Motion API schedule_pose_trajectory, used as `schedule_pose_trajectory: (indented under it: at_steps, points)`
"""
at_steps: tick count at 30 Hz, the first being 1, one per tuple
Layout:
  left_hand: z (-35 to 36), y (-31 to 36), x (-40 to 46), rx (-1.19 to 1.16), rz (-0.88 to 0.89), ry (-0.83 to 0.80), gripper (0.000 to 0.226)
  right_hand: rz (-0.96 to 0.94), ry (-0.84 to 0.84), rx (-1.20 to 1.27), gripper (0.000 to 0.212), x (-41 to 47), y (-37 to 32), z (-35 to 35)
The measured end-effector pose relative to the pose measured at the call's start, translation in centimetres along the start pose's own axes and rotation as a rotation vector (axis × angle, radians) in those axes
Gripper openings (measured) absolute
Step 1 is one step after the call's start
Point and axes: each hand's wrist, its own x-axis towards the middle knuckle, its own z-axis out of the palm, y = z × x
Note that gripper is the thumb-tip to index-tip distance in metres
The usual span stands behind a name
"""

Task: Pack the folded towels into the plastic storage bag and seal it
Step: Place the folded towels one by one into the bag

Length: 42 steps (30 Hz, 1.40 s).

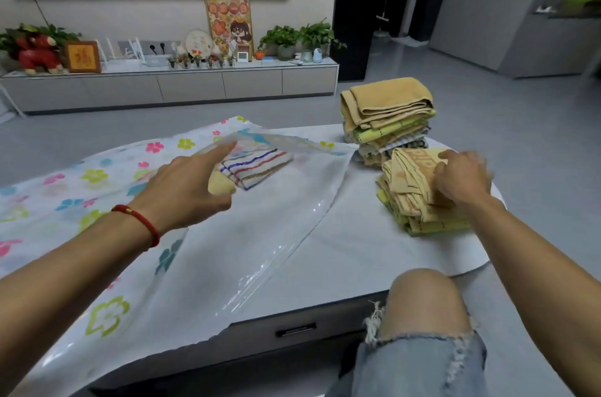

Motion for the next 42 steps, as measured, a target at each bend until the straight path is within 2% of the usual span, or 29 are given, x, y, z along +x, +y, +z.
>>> schedule_pose_trajectory:
  at_steps: [2, 4, 10, 12, 16, 19, 21, 23, 26, 31, 35, 39, 42]
  points:
    - [0.1, -0.2, -0.1, -0.008, -0.007, -0.006, 0.09, 0.111, -0.192, -0.038, 0.046, 1.5, 1.8, 0.6]
    - [0.1, -0.5, -0.5, -0.029, -0.009, -0.022, 0.089, 0.11, -0.289, -0.051, 0.047, 2.2, 2.8, 1.6]
    - [0.6, -0.9, -2.0, -0.079, -0.03, -0.074, 0.099, -0.04, -0.058, -0.174, 0.033, 2.8, 2.6, 1.3]
    - [0.5, -0.9, -2.2, -0.085, -0.039, -0.094, 0.099, -0.058, -0.08, -0.066, 0.038, 3.3, 2.6, 1.0]
    - [-0.1, -0.7, -2.0, -0.083, -0.027, -0.102, 0.096, 0.094, -0.363, 0.371, 0.062, 4.5, 2.7, -0.8]
    - [-0.9, -0.9, -2.1, -0.023, -0.033, -0.121, 0.084, 0.166, -0.693, 0.728, 0.053, 4.1, 2.8, -3.2]
    - [-1.4, -1.1, -2.4, 0.017, -0.037, -0.133, 0.071, 0.099, -0.829, 0.818, 0.04, 2.6, 1.6, -4.9]
    - [-1.8, -1.5, -3.3, 0.046, -0.025, -0.152, 0.059, -0.002, -0.897, 0.858, 0.034, 0.3, -0.3, -5.9]
    - [-1.1, -2.2, -6.2, 0.069, -0.025, -0.196, 0.042, -0.191, -1.026, 0.928, 0.042, -4.6, -3.8, -5.8]
    - [1.9, -3.2, -12.7, 0.097, -0.063, -0.332, 0.046, -0.311, -1.245, 1.06, 0.039, -12.6, -10.2, -1.8]
    - [3.0, -3.7, -15.7, 0.13, -0.049, -0.394, 0.058, -0.332, -1.239, 1.129, 0.037, -16.9, -14.7, 1.2]
    - [3.4, -4.7, -17.4, 0.167, -0.043, -0.38, 0.064, -0.275, -1.15, 1.289, 0.038, -18.7, -17.2, 2.3]
    - [2.5, -5.9, -17.7, 0.097, -0.059, -0.342, 0.079, -0.27, -1.154, 1.377, 0.038, -19.9, -17.6, 2.7]
